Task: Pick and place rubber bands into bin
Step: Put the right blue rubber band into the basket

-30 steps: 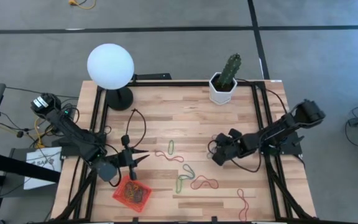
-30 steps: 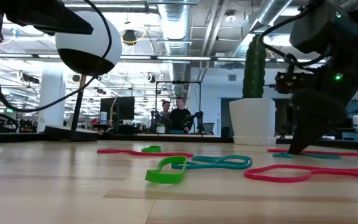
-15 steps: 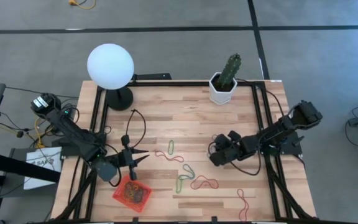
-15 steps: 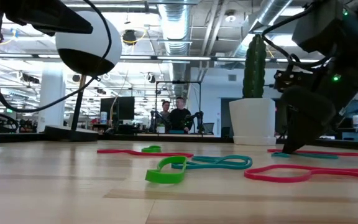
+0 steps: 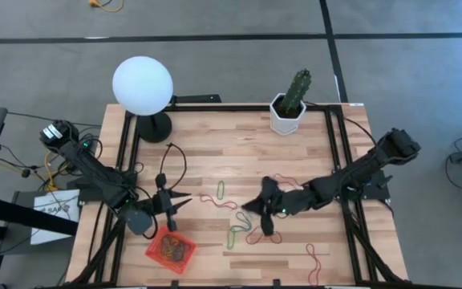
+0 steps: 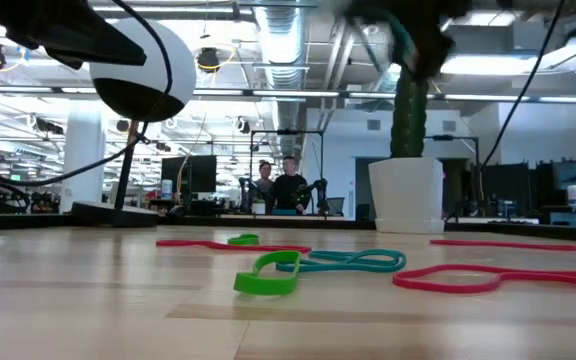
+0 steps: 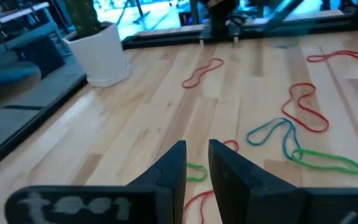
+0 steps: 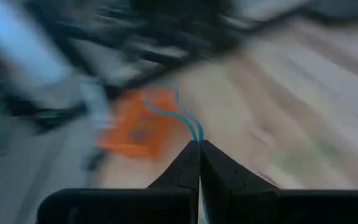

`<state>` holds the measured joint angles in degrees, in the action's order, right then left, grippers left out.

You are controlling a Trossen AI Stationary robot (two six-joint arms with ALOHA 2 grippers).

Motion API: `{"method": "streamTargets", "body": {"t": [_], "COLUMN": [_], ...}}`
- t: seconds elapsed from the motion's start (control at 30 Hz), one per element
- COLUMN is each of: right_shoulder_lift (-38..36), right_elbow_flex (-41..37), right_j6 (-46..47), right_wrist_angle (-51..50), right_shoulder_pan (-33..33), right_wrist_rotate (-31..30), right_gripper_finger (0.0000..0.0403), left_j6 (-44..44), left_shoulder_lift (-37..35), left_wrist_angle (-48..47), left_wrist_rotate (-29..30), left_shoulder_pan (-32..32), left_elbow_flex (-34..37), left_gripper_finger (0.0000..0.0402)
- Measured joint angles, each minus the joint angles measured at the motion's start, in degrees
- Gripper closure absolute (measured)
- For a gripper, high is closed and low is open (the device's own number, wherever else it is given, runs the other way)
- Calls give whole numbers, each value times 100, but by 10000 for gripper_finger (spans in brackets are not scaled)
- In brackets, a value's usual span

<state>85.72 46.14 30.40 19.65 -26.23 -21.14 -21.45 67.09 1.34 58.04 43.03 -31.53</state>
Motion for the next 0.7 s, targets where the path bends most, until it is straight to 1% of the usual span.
{"method": "streamTargets", "body": {"t": [0.07, 0.1, 0.17, 0.23, 0.33, 0.43, 0.5, 0.53, 0.7], "right_shoulder_lift": [216, 352, 650, 1060, 1791, 2454, 2788, 2941, 3784], "right_elbow_flex": [268, 403, 703, 1106, 1811, 2597, 3157, 3441, 4740], "right_j6": [-443, -604, -835, -975, -1119, -1178, -1332, -1434, -1682], "right_wrist_angle": [512, 686, 858, 985, 952, 867, 694, 484, -1032], "right_shoulder_pan": [10, 10, 8, 29, 110, 192, 228, 242, 275], "right_wrist_rotate": [612, 790, 925, 996, 1132, 1538, 1796, 1823, 1825], "right_gripper_finger": [402, 402, 402, 402, 403, 403, 403, 403, 403], "left_j6": [-200, -400, -887, -1246, -1581, -1786, -1859, -1931, -2028], "left_shoulder_lift": [0, 0, 0, 0, 1, 2, 0, 0, 0], "left_wrist_angle": [-86, -157, -328, -568, -819, -861, -844, -847, -850], "left_wrist_rotate": [214, 385, 706, 883, 840, 761, 801, 856, 999], "left_shoulder_pan": [0, 2, 0, -2, 0, 2, 2, 2, -2], "left_elbow_flex": [-4, -4, -4, -4, -4, -2, -2, -2, -2], "left_gripper_finger": [343, 343, 343, 343, 343, 343, 343, 343, 343]}}
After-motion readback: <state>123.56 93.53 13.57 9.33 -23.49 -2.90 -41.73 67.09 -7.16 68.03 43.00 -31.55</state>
